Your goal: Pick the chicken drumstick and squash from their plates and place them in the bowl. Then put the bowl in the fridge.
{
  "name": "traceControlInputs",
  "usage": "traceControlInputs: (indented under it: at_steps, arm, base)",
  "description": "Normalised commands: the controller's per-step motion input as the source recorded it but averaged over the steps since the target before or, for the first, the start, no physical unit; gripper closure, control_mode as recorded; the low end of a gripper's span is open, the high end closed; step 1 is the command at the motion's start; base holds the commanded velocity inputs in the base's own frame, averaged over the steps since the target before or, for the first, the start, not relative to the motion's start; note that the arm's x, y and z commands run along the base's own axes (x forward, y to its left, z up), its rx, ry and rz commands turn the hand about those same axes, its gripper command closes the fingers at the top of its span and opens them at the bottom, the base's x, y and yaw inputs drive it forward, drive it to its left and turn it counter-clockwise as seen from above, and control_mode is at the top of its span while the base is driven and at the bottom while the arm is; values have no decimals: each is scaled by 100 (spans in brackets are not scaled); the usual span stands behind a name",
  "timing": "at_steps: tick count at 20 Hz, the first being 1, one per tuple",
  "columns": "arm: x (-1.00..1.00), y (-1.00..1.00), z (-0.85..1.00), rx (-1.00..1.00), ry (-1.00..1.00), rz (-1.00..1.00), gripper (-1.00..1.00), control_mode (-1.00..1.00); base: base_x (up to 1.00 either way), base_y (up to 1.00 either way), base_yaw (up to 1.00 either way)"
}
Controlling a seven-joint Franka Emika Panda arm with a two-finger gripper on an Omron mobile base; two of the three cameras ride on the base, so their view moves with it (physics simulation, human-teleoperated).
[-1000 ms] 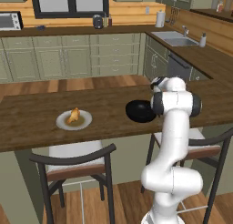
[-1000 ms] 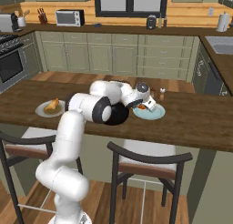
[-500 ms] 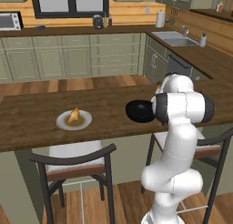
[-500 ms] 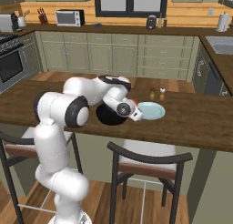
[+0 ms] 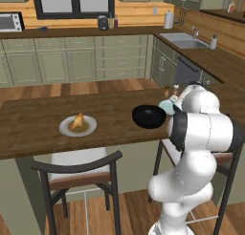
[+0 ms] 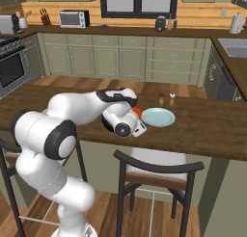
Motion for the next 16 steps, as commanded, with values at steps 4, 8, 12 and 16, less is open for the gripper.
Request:
traceControlInputs:
  at_steps: [4,8,12,16]
  arm:
    - [-18,-46,100,14,-2,0,100,-100]
    - [-41,-49,100,2,15,0,100,-100]
    - [-57,-22,100,7,21,0,100,-100]
    - [-61,1,100,5,16,0,100,-100]
  base:
    - [0,0,0]
    - [0,0,0]
    - [0,0,0]
    - [0,0,0]
